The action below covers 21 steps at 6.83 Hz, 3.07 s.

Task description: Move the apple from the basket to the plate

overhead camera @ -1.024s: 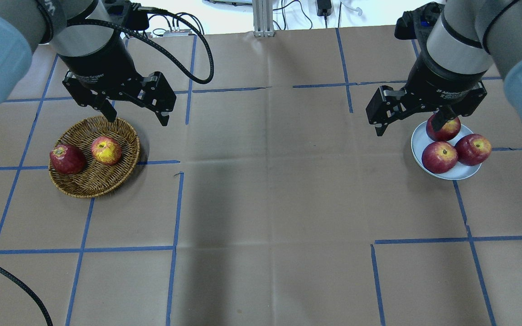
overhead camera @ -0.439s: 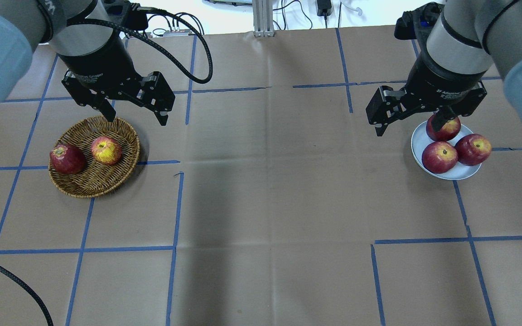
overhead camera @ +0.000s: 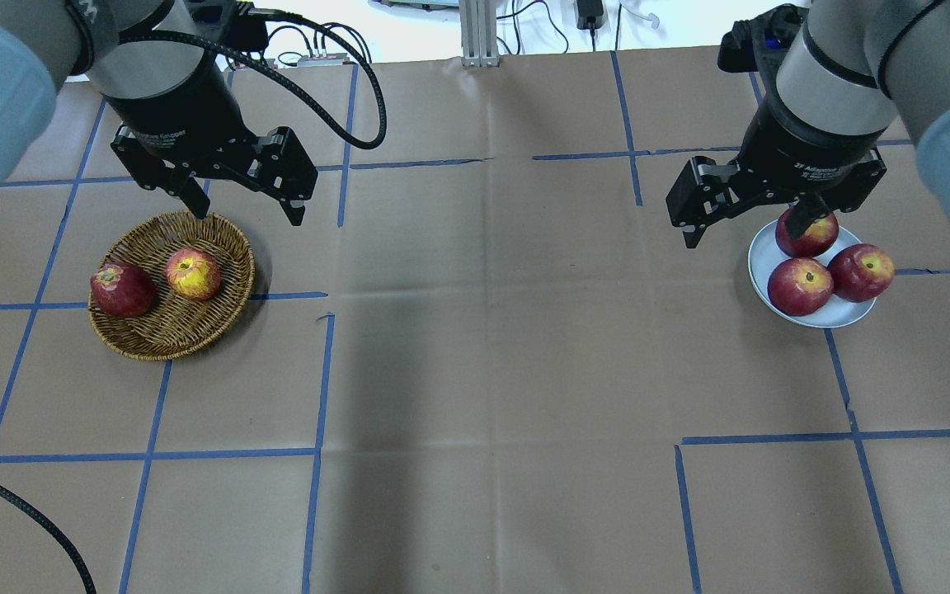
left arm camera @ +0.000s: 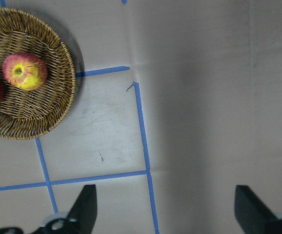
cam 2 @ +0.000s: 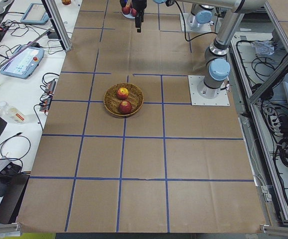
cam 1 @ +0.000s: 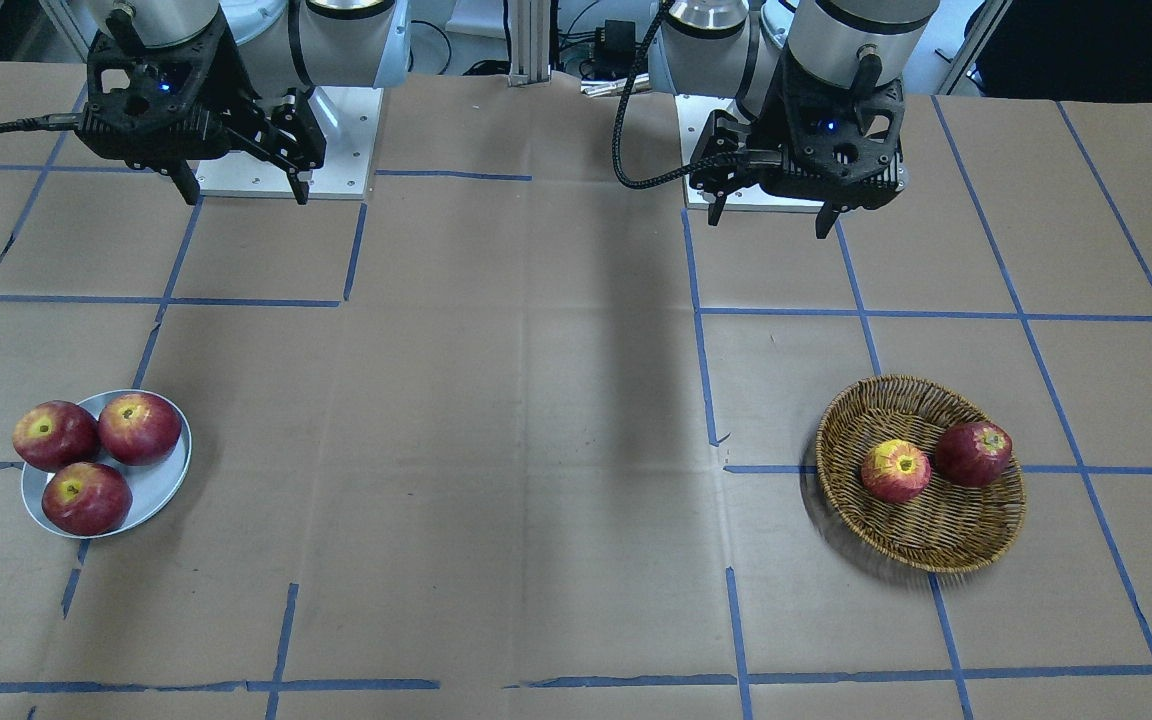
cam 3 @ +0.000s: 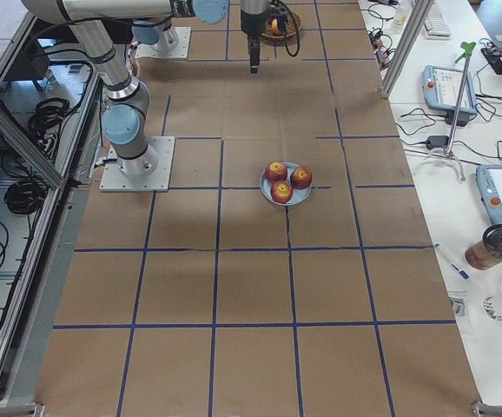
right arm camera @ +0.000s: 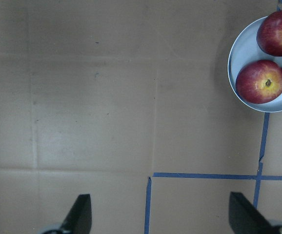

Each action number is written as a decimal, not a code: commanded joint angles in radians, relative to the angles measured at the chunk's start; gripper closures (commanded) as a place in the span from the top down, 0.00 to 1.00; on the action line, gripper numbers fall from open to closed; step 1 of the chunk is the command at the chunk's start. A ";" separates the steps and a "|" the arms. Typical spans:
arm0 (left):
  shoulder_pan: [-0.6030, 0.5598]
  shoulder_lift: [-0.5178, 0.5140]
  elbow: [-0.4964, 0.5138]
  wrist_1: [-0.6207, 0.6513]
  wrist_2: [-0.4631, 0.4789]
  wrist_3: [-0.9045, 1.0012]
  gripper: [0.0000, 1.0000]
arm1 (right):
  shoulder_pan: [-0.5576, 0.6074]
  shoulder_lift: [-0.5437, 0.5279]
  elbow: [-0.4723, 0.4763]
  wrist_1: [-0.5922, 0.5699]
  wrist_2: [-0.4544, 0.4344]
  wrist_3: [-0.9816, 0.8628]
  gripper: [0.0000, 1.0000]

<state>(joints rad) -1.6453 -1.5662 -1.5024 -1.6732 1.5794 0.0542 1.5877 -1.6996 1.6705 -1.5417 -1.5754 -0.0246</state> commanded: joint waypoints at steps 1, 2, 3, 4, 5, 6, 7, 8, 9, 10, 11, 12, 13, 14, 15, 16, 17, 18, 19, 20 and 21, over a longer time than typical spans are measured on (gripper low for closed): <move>-0.001 0.009 -0.002 0.035 -0.002 -0.005 0.99 | 0.000 0.000 0.002 0.000 0.000 0.000 1.00; 0.001 -0.003 -0.004 0.033 0.002 -0.007 0.99 | 0.000 0.000 0.002 0.000 0.000 0.000 1.00; 0.002 -0.005 -0.007 0.035 0.008 0.001 0.99 | 0.000 0.000 0.002 0.000 0.000 0.000 1.00; 0.027 -0.008 -0.025 0.044 0.007 0.048 0.99 | 0.000 0.000 0.002 0.000 0.000 0.000 1.00; 0.089 -0.012 -0.086 0.120 0.005 0.175 0.99 | 0.000 0.000 0.002 0.000 0.000 0.000 1.00; 0.163 -0.017 -0.157 0.189 0.001 0.241 0.99 | 0.000 0.000 0.002 0.000 0.000 0.000 1.00; 0.247 -0.018 -0.233 0.257 0.001 0.321 0.99 | 0.000 0.000 0.002 0.000 0.000 0.000 1.00; 0.322 -0.032 -0.305 0.344 0.001 0.439 0.99 | 0.000 0.000 0.002 0.000 0.000 0.000 1.00; 0.359 -0.067 -0.359 0.454 -0.001 0.482 0.99 | 0.000 -0.002 0.003 0.000 0.000 0.000 1.00; 0.377 -0.134 -0.367 0.543 -0.001 0.504 0.99 | -0.002 -0.002 0.003 0.000 0.000 0.000 1.00; 0.399 -0.209 -0.348 0.558 -0.004 0.533 0.99 | 0.000 -0.002 0.005 0.000 0.000 0.000 1.00; 0.412 -0.257 -0.351 0.629 -0.001 0.596 0.99 | -0.002 -0.002 0.003 0.000 0.000 0.000 1.00; 0.417 -0.287 -0.372 0.727 0.008 0.595 0.99 | 0.000 -0.002 0.005 0.000 0.000 0.000 1.00; 0.417 -0.322 -0.360 0.739 -0.001 0.596 0.99 | 0.000 -0.002 0.005 0.000 0.000 0.000 1.00; 0.418 -0.359 -0.352 0.744 -0.050 0.601 0.99 | 0.000 -0.002 0.003 0.000 0.000 0.000 1.00; 0.418 -0.386 -0.348 0.759 -0.064 0.602 0.99 | 0.000 -0.002 0.003 0.000 0.000 0.000 1.00; 0.418 -0.394 -0.338 0.773 -0.058 0.610 0.99 | -0.002 -0.002 0.003 0.000 0.000 0.000 1.00; 0.418 -0.399 -0.337 0.771 -0.053 0.610 0.99 | 0.000 -0.002 0.003 0.000 0.000 0.000 1.00; 0.418 -0.405 -0.332 0.773 -0.035 0.631 0.99 | -0.002 -0.002 0.003 0.000 0.000 0.000 1.00; 0.418 -0.420 -0.325 0.771 0.000 0.665 0.99 | 0.000 -0.002 0.003 0.000 0.000 0.000 1.00; 0.418 -0.420 -0.335 0.770 -0.004 0.656 0.99 | 0.000 -0.002 0.003 0.000 0.000 0.000 1.00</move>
<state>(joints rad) -1.2272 -1.9809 -1.8328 -0.9021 1.5664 0.7049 1.5871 -1.7012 1.6736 -1.5417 -1.5754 -0.0245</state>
